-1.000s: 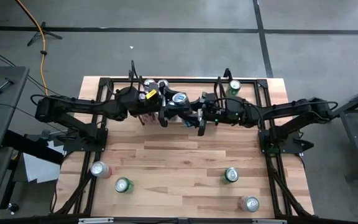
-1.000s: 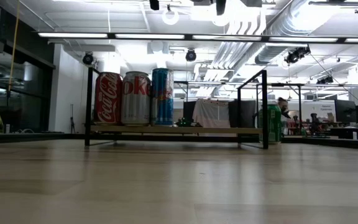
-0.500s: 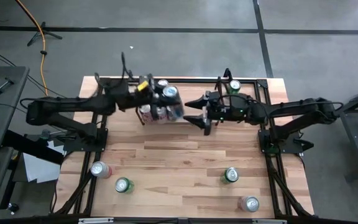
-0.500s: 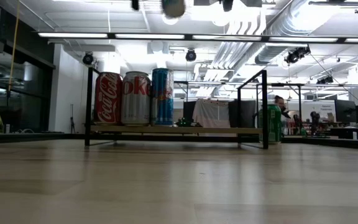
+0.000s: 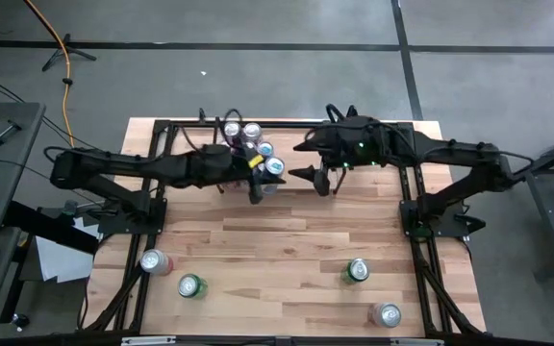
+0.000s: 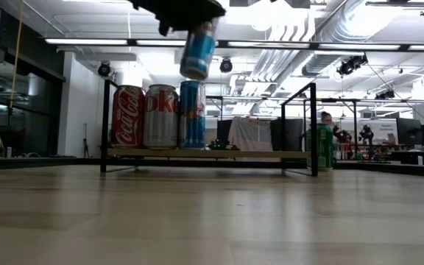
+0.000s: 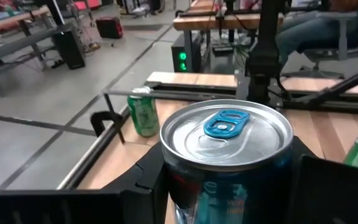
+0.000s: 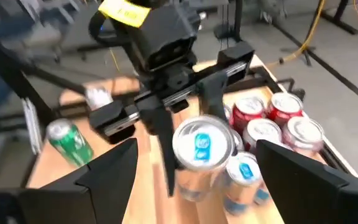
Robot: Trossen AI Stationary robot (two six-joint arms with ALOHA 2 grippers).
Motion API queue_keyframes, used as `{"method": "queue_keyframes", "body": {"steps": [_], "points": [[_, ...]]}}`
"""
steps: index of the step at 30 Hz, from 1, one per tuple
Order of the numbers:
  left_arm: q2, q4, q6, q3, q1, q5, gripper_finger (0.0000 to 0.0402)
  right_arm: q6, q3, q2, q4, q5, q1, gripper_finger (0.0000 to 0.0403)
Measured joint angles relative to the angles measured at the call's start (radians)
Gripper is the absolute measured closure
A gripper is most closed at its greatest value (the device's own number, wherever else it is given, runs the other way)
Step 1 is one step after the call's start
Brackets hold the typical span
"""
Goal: Place canned beverage on shelf
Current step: Put the blue soda can on the shelf aligned with the other blue soda cans
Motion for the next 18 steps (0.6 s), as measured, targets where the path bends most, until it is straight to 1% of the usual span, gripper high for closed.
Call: {"method": "queue_keyframes", "body": {"steps": [4,8,12,14,18], "points": [[0.044,0.077,0.047,0.0,-0.021,-0.01,0.0289,-0.076,0.074,0.058,-0.094,-0.001,-0.007,0.0091],[0.059,0.124,0.112,0.0,-0.042,-0.001,0.0289,-0.124,0.089,0.095,-0.105,-0.023,-0.011,0.0091],[0.058,0.127,0.164,0.0,-0.047,-0.006,0.0289,-0.147,0.089,0.13,-0.113,-0.029,-0.013,0.0091],[0.058,0.127,0.17,0.0,-0.046,-0.009,0.0289,-0.148,0.089,0.146,-0.111,-0.031,-0.012,0.0091],[0.059,0.114,0.17,0.0,-0.043,-0.02,0.0289,-0.148,0.089,0.175,-0.106,-0.069,-0.013,0.0091]]}}
